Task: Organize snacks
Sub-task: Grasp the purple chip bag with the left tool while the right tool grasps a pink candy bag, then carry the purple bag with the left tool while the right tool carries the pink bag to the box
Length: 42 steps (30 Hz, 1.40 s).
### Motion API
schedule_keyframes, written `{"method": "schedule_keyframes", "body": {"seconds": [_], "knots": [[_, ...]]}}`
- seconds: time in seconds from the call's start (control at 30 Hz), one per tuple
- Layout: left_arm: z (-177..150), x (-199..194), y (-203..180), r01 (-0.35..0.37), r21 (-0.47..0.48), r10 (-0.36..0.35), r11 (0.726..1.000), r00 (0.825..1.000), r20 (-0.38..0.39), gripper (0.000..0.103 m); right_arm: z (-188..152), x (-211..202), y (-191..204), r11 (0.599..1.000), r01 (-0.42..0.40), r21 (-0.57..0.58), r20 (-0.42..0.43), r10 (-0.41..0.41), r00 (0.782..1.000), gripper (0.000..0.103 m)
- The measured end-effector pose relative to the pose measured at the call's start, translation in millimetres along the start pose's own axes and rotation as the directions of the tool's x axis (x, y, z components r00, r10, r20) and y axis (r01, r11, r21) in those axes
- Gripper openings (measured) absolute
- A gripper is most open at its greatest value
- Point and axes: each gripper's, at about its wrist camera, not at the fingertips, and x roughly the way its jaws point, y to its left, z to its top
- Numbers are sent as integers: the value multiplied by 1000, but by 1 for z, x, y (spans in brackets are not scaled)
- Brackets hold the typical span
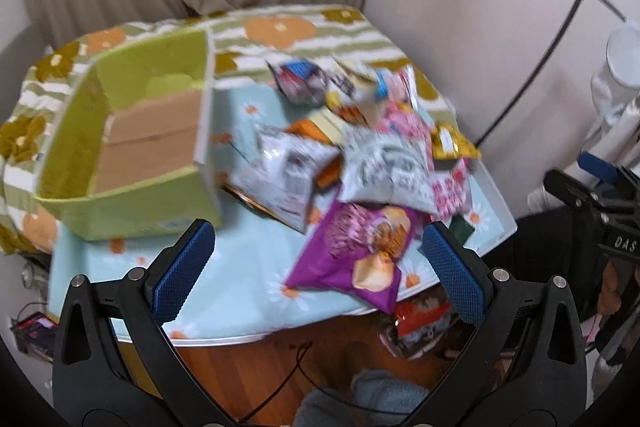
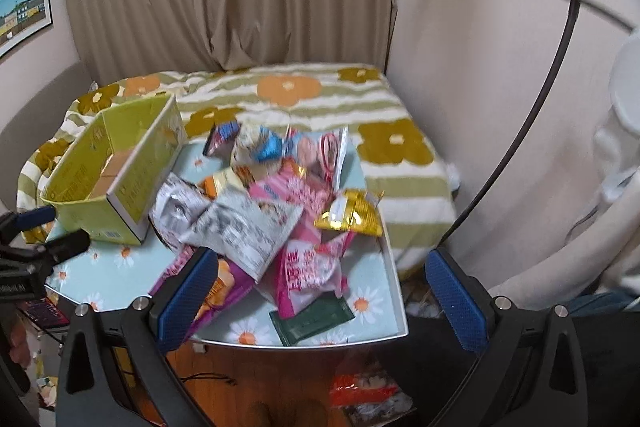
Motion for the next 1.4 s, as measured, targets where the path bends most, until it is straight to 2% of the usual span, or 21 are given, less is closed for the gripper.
{"method": "schedule_keyframes", "body": {"seconds": [0.27,0.4,0.53,0.8,0.87,1.03,1.13,1.2,1.27,1.4], "knots": [[-24,71,-40,-39,76,47,996,993,-109,103,-16,71,-28,994,-108,-12,-100,107,989,103],[-37,98,-59,-84,174,106,981,986,-126,103,-23,100,-34,987,-159,-11,-142,156,978,103],[-48,120,-76,-157,279,199,947,972,-128,103,-30,125,-32,980,-198,-23,-183,190,965,103],[-47,157,-78,-188,310,243,932,958,-150,103,-36,158,-27,971,-234,-46,-224,218,950,103],[-49,164,-78,-186,316,246,930,956,-162,100,-37,165,-26,970,-241,-42,-233,225,946,103],[-52,165,-75,-141,285,199,948,962,-186,82,-36,181,-23,964,-266,-2,-255,256,932,103],[-49,164,-69,-145,272,202,951,960,-193,80,-35,188,-20,963,-271,-7,-262,260,930,97],[-47,163,-65,-141,252,194,957,960,-201,79,-34,193,-20,961,-276,-6,-271,264,926,87],[-45,166,-61,-144,240,194,960,960,-203,78,-35,196,-20,957,-290,6,-276,280,919,82],[-46,160,-49,-155,223,202,962,958,-206,77,-35,191,-22,955,-296,4,-260,287,922,64]]}}
